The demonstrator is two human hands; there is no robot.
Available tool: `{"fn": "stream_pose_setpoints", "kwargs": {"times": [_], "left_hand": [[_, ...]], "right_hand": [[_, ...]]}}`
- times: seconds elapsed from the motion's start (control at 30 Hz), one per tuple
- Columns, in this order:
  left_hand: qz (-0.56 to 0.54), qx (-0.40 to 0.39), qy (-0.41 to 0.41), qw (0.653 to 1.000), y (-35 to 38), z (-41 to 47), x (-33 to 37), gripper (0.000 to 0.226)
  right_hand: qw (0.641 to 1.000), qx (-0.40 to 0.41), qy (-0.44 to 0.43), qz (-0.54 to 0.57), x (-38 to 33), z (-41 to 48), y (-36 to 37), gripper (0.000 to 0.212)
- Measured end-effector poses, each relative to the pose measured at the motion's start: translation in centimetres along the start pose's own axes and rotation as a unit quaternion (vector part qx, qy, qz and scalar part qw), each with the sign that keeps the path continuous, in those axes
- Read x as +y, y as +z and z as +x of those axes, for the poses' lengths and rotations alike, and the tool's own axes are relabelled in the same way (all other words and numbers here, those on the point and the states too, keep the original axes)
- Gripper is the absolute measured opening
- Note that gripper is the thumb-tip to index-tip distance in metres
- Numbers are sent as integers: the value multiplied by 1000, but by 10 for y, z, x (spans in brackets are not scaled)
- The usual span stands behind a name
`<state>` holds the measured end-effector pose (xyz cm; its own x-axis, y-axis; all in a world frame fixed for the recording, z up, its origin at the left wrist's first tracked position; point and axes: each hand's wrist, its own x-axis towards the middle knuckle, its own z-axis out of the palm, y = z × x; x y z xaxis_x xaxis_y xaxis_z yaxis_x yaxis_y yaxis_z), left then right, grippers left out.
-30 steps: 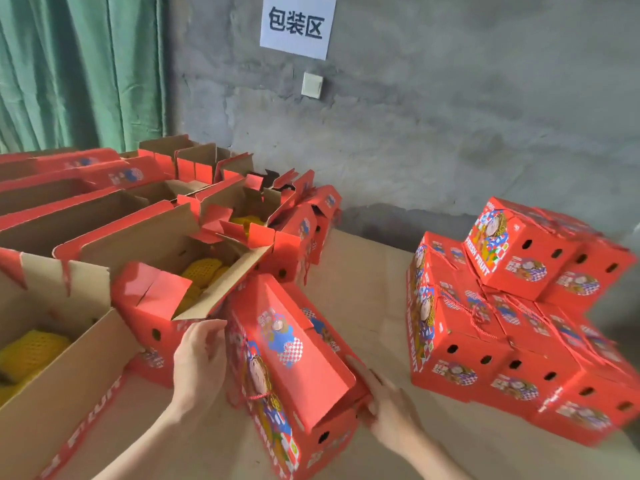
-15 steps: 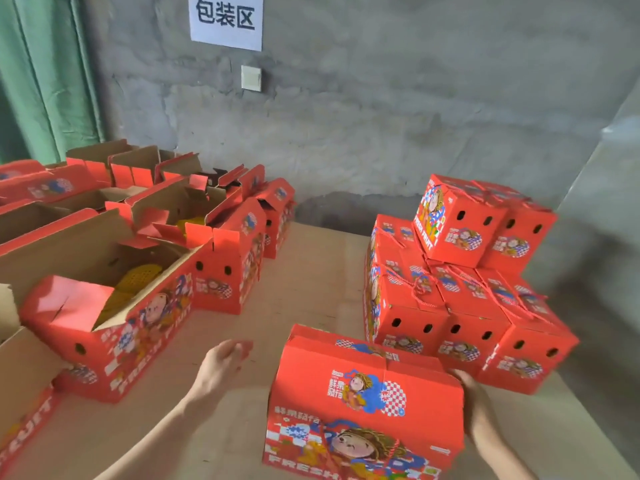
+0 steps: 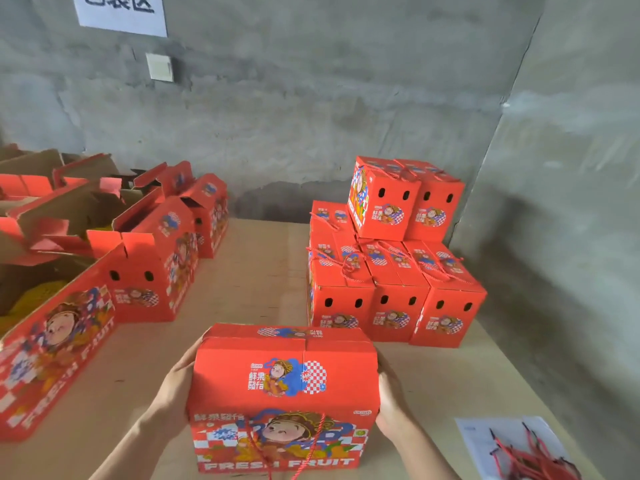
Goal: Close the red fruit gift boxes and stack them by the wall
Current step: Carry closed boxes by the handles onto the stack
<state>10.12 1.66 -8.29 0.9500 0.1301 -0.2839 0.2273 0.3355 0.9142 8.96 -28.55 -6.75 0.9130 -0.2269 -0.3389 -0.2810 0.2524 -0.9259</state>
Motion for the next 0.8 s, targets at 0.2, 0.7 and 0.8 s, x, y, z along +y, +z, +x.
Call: {"fn": "stream_pose_setpoints", "kwargs": {"times": [0.2,0.7,0.8], "left_hand": [[-21,-13,-20,1000,-3,-30,-8,35],[412,-10,265,872,-10,-34,25,52],[294,-88,174,935,-4,-30,33,38]], "right_hand": [[999,-34,26,17,-1,-1,-6,34],[987,-84,-136,1,-3,-18,-17,52],[953,-74,-261,-135,3,-26,-17,36]]}}
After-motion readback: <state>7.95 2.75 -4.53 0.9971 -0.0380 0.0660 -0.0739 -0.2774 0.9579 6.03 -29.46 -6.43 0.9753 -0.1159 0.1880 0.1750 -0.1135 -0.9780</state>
